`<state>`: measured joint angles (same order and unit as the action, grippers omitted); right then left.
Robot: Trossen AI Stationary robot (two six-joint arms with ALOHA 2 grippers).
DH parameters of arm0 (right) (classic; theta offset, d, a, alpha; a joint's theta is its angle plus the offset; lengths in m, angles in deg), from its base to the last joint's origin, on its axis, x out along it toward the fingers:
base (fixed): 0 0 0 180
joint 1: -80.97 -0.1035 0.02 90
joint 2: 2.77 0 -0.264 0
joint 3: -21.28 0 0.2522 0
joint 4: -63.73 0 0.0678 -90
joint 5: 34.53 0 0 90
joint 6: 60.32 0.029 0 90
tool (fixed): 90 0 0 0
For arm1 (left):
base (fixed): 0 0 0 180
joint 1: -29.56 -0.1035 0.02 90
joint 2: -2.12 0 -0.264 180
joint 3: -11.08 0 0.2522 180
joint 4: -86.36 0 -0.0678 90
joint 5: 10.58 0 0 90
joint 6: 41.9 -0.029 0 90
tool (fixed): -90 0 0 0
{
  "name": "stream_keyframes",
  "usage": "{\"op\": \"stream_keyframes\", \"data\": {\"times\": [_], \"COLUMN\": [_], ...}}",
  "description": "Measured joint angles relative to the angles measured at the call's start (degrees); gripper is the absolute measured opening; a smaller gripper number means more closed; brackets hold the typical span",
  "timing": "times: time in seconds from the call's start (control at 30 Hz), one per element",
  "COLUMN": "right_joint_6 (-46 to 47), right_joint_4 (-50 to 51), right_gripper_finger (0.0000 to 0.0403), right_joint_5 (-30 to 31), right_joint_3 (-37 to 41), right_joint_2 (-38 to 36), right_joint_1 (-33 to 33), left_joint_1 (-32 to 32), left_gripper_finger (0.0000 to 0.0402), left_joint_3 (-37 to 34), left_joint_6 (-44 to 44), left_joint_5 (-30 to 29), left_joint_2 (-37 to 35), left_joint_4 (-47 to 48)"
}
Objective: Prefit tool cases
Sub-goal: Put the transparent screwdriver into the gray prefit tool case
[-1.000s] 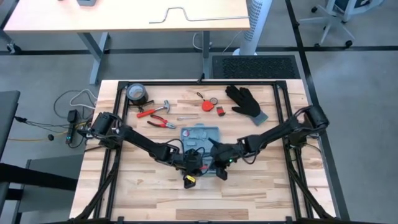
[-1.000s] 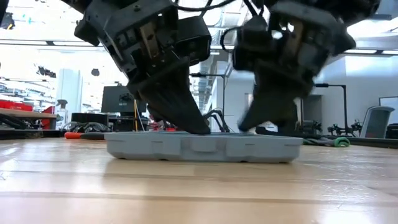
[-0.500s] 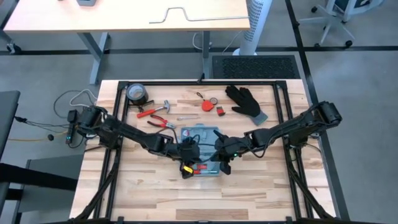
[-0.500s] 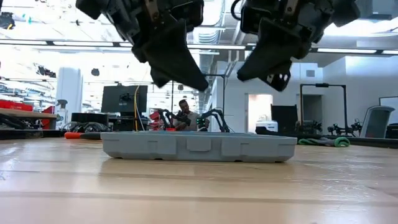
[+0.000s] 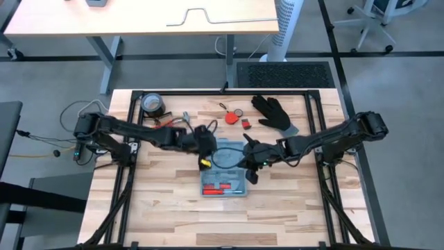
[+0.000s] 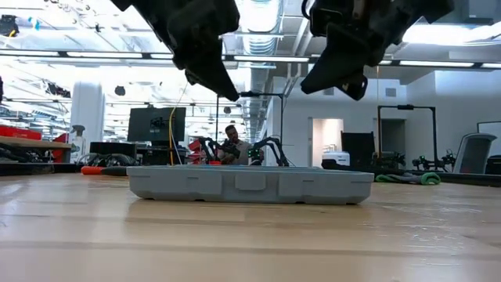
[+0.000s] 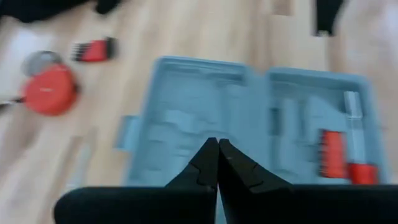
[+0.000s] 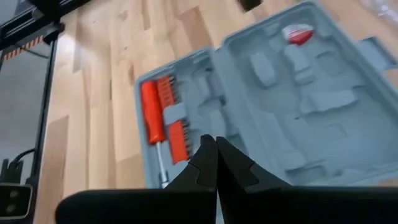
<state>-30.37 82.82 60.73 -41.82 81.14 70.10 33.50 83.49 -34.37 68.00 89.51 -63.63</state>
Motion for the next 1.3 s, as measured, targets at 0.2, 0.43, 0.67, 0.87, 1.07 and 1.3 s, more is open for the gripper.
{"op": "stream_keyframes", "data": {"times": [0.2,0.43,0.67,0.87,1.07,1.3], "right_joint_6": [0.0,0.0,-0.5,-1.9,-3.4,-4.5], "right_joint_4": [0.8,1.1,1.2,1.4,1.9,2.0], "right_gripper_finger": [0.0011,0.0011,0.0012,0.0012,0.0012,0.0012], "right_joint_5": [0.5,0.5,0.5,0.5,0.4,0.4], "right_joint_3": [0.0,0.0,-0.1,-0.1,-0.1,-0.1], "right_joint_2": [-0.3,-0.3,-0.3,-0.3,-0.2,-0.2], "right_joint_1": [3.2,6.7,10.9,14.1,16.2,17.1], "left_joint_1": [-7.8,-18.5,-29.8,-36.9,-37.8,-35.4], "left_gripper_finger": [0.0,0.0,0.0,0.0009,0.0075,0.0167], "left_joint_3": [0.0,0.1,0.1,0.1,0.1,0.1], "left_joint_6": [-7.8,-18.8,-24.9,-25.3,-26.4,-29.2], "left_joint_5": [1.4,8.4,15.0,22.2,28.2,25.2], "left_joint_2": [-0.7,0.0,2.6,7.4,10.6,11.2], "left_joint_4": [1.2,2.3,4.3,7.2,9.2,8.4]}}
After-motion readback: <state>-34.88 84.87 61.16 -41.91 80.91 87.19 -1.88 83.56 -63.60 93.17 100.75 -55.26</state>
